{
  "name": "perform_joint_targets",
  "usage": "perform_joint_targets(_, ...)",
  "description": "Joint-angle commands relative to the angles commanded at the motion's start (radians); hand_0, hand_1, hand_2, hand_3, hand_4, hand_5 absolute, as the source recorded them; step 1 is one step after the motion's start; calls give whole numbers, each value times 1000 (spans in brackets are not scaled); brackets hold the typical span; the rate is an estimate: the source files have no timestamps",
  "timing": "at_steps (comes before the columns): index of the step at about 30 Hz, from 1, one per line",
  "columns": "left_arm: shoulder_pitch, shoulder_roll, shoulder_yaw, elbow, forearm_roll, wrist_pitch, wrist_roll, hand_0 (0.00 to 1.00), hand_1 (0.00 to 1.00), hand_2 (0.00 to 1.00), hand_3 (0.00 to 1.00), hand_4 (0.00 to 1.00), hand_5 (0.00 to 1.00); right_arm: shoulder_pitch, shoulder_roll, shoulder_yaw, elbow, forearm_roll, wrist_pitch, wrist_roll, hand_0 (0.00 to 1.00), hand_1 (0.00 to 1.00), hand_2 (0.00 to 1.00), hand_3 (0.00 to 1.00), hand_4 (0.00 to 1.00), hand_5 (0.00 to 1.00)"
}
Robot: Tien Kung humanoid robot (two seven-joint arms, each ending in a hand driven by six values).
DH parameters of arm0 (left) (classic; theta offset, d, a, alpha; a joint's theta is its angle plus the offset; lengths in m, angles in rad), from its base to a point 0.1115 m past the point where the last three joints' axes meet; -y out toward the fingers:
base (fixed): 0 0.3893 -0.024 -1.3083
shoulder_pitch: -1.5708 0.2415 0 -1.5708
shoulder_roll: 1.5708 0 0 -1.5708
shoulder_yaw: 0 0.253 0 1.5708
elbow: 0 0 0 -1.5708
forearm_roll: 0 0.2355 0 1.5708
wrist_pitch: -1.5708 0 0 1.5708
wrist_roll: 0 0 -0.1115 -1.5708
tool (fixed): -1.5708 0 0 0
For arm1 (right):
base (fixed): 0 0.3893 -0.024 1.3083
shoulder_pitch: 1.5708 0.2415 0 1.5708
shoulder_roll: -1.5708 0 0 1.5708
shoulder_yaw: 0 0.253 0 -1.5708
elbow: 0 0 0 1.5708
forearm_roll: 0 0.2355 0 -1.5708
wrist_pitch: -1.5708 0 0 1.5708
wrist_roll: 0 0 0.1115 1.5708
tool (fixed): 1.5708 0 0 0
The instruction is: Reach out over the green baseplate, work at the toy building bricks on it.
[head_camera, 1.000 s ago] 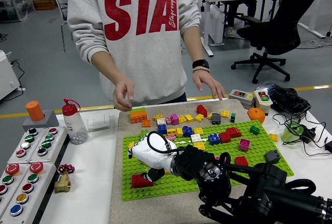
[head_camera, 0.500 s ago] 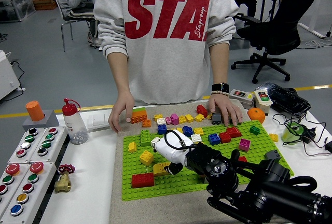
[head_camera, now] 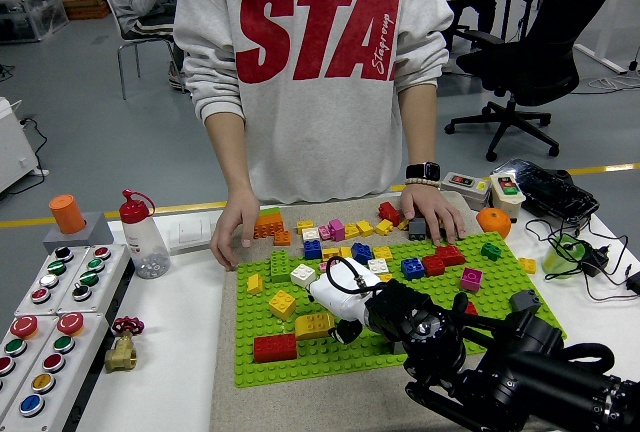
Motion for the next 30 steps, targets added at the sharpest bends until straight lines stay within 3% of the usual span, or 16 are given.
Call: perform_joint_targets(30, 15, 0, -8, -3, 16, 3, 6, 704, 656, 668, 597, 445, 998, -15, 0, 20, -16, 59, -20, 5, 831, 742, 690, 740, 736, 315)
